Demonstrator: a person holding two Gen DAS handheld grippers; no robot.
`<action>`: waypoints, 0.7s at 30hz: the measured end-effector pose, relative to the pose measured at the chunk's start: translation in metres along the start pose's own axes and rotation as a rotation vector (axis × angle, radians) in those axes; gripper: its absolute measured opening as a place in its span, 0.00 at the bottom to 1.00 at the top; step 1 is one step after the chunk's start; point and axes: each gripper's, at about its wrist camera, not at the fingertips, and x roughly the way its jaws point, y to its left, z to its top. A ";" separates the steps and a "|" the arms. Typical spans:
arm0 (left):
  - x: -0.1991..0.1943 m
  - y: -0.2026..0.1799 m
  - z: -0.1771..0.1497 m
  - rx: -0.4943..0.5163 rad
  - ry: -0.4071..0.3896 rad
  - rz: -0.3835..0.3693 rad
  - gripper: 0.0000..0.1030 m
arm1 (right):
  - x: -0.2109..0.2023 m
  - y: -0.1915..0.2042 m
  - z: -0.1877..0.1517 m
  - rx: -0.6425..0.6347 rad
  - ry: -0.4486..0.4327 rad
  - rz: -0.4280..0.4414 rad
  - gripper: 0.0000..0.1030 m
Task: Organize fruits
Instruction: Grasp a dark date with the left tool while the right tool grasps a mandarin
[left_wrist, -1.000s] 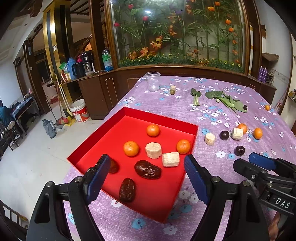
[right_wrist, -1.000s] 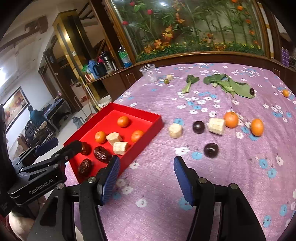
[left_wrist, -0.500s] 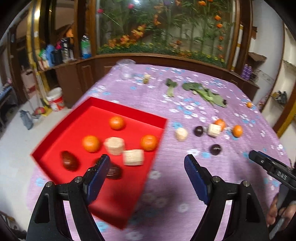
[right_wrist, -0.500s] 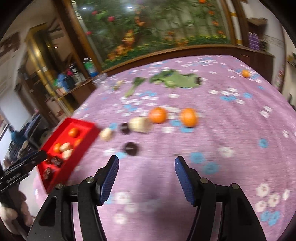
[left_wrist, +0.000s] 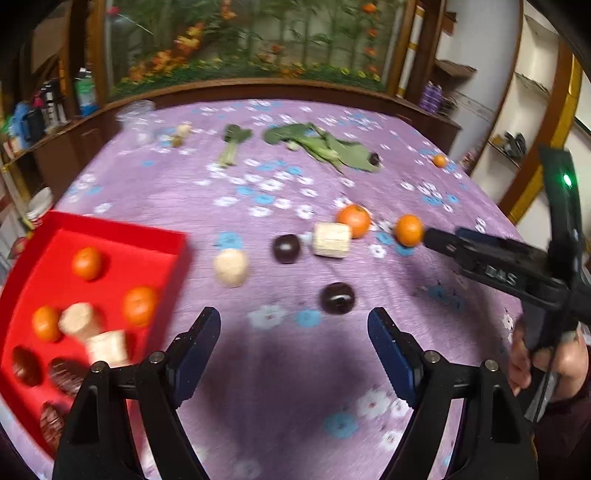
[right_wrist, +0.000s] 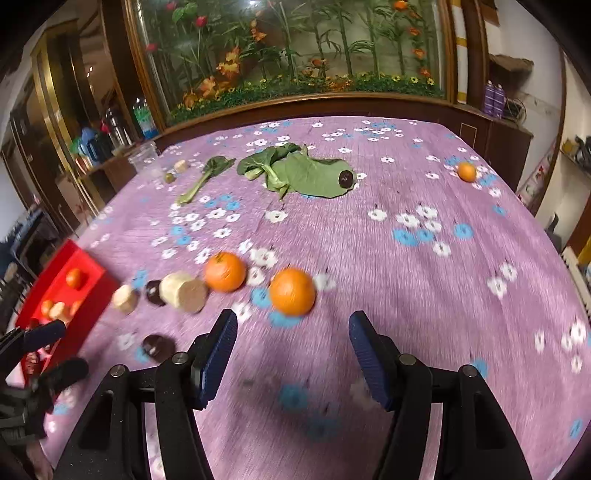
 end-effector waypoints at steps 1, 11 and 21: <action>0.007 -0.003 0.002 0.008 0.011 -0.004 0.79 | 0.005 -0.001 0.002 -0.001 0.008 -0.001 0.65; 0.058 -0.024 0.011 0.072 0.086 -0.041 0.46 | 0.035 0.001 0.009 -0.022 0.036 0.004 0.65; 0.057 -0.030 0.009 0.103 0.060 -0.022 0.23 | 0.044 0.005 0.005 -0.036 0.051 0.003 0.45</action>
